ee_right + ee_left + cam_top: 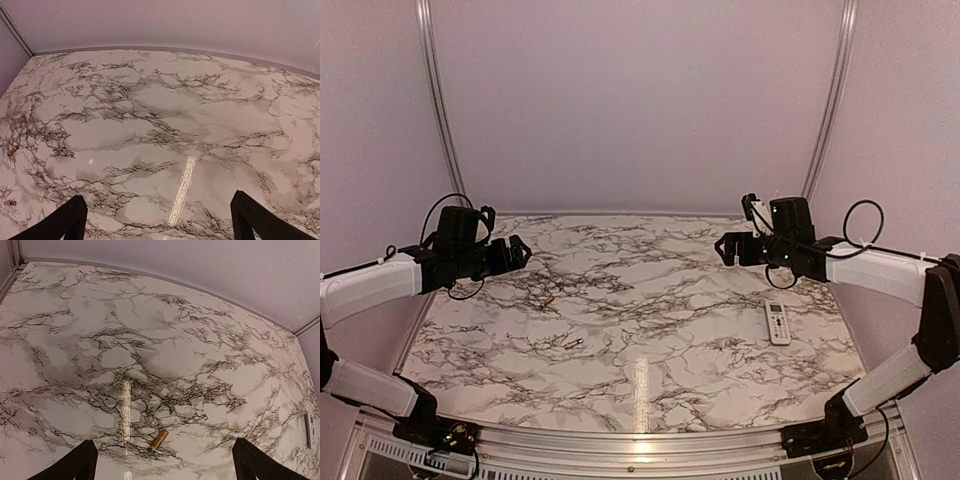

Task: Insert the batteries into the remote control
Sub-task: Pick up the remote control from the center of the board.

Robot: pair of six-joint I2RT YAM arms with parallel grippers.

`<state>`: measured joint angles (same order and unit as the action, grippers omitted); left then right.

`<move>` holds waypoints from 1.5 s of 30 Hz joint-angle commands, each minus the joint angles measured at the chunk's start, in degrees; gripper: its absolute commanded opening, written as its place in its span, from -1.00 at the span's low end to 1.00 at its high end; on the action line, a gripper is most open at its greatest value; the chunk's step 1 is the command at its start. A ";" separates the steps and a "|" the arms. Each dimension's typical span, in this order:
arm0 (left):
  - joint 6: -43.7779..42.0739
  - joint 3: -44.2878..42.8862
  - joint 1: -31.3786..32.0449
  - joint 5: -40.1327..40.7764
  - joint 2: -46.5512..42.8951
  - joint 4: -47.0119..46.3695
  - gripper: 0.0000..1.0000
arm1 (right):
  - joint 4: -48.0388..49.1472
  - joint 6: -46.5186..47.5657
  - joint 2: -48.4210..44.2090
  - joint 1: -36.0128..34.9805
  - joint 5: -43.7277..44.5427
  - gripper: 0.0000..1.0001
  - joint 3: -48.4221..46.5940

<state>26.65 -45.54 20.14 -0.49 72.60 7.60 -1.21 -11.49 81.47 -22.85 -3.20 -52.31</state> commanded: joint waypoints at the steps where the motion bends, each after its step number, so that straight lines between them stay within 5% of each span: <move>1: -0.99 -0.03 1.24 2.66 -1.09 0.28 0.98 | -13.13 2.06 0.14 -1.07 5.52 0.97 -5.49; 8: -0.69 -0.99 3.01 4.12 0.04 0.81 0.98 | -29.39 -0.34 1.18 0.36 8.57 0.97 -8.61; 16: -0.74 0.06 4.46 3.96 -0.71 -0.75 0.98 | -36.57 0.01 4.19 7.98 4.31 0.97 -5.00; 25: 1.20 2.48 4.46 3.34 -2.76 -2.86 0.98 | -40.76 1.22 7.25 12.70 7.37 0.97 -4.42; 38: 0.63 2.12 4.40 5.94 -2.07 -2.50 0.98 | -40.06 2.57 14.15 15.03 -1.35 0.97 -4.54; 45: 1.40 2.10 4.46 6.36 -1.24 -3.12 0.98 | -40.39 2.86 16.82 15.06 -2.12 0.82 -4.92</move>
<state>27.88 -43.75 24.38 4.75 70.94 6.00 -40.75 -8.95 96.92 -7.75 -3.79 -56.40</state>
